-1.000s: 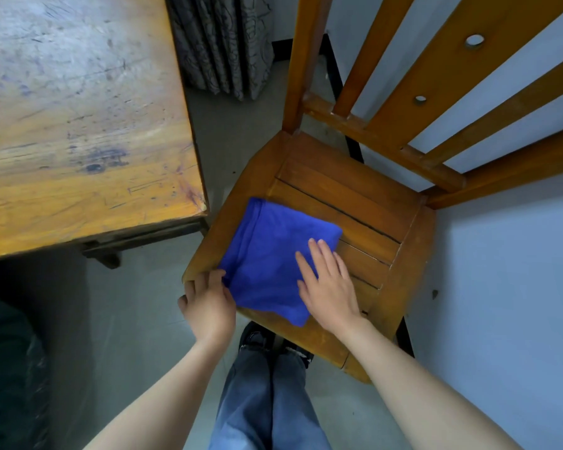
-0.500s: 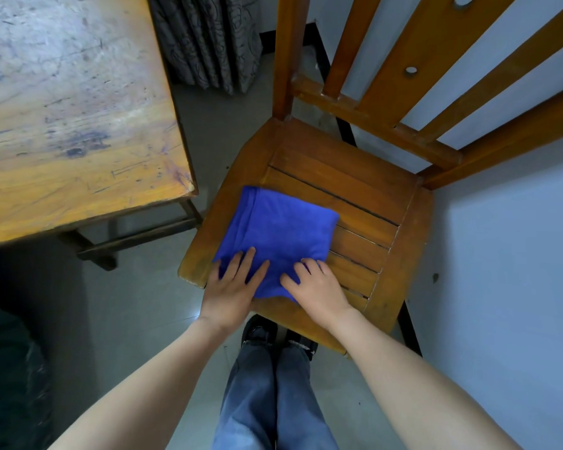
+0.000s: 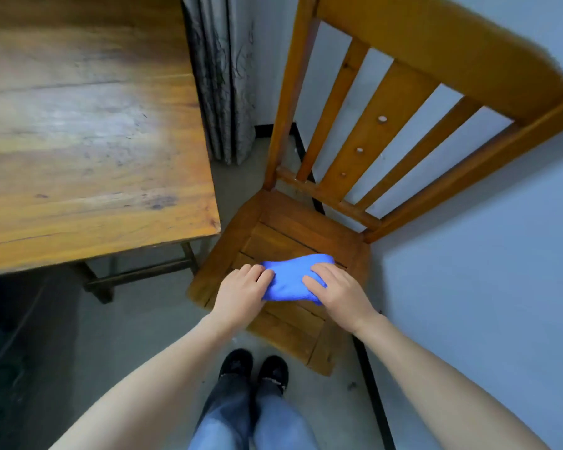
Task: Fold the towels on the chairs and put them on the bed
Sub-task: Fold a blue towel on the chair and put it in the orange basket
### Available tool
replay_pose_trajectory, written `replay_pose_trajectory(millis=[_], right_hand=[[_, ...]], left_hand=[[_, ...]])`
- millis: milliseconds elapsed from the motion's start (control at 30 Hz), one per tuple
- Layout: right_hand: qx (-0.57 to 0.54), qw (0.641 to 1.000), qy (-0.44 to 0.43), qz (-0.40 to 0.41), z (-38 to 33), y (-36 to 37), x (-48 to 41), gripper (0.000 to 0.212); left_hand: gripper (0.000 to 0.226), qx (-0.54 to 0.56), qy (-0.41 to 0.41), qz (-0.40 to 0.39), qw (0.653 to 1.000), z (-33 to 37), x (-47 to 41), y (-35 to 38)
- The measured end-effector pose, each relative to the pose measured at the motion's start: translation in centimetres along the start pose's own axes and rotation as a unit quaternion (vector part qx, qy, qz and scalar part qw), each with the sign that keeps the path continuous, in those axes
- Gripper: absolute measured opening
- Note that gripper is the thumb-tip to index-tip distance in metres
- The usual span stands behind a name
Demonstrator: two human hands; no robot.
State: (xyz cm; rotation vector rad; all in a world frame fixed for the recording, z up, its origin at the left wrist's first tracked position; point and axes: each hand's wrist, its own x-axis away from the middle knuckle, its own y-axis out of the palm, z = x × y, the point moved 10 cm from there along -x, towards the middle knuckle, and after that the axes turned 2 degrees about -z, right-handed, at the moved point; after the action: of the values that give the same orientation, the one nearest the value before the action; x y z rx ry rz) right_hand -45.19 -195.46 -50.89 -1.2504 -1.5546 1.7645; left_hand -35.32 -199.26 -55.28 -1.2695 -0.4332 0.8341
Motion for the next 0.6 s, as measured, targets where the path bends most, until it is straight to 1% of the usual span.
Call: replay_pose_trajectory(millis=[100, 167, 233, 300, 367, 467, 533, 600], right_hand=[[-0.001, 0.999, -0.028, -0.015, -0.4, -5.0, -1.7, 0.058], [0.011, 0.998, -0.045, -0.037, -0.4, -7.8, -3.0, 0.065], [0.027, 0.997, -0.061, -0.049, -0.4, -10.4, -4.5, 0.065], [0.04, 0.995, -0.074, -0.048, -0.2, -13.3, -6.6, 0.06], [0.053, 0.994, -0.093, -0.034, -0.2, -17.0, -8.6, 0.048], [0.086, 0.989, -0.119, 0.014, -1.2, -23.9, -11.7, 0.03], [0.1, 0.983, -0.141, 0.056, -1.8, -27.9, -13.2, 0.033], [0.12, 0.976, -0.157, 0.091, -2.4, -31.3, -14.4, 0.047]], left_hand=[[0.035, -0.015, -0.006, 0.008, 1.0, 1.8, -0.8, -5.9], [0.041, -0.027, -0.01, 0.01, 1.0, 2.7, -1.2, -9.7], [0.045, -0.043, -0.013, 0.023, 0.999, 3.4, -1.7, -13.6], [0.049, -0.064, -0.009, 0.044, 0.997, 3.8, -2.6, -17.5], [0.053, -0.089, -0.008, 0.066, 0.994, 4.4, -3.3, -21.6], [0.062, -0.128, -0.005, 0.109, 0.986, 5.4, -4.3, -27.7], [0.072, -0.142, 0.004, 0.14, 0.98, 5.8, -4.9, -31.3], [0.073, -0.168, 0.002, 0.169, 0.971, 6.4, -5.2, -34.9]])
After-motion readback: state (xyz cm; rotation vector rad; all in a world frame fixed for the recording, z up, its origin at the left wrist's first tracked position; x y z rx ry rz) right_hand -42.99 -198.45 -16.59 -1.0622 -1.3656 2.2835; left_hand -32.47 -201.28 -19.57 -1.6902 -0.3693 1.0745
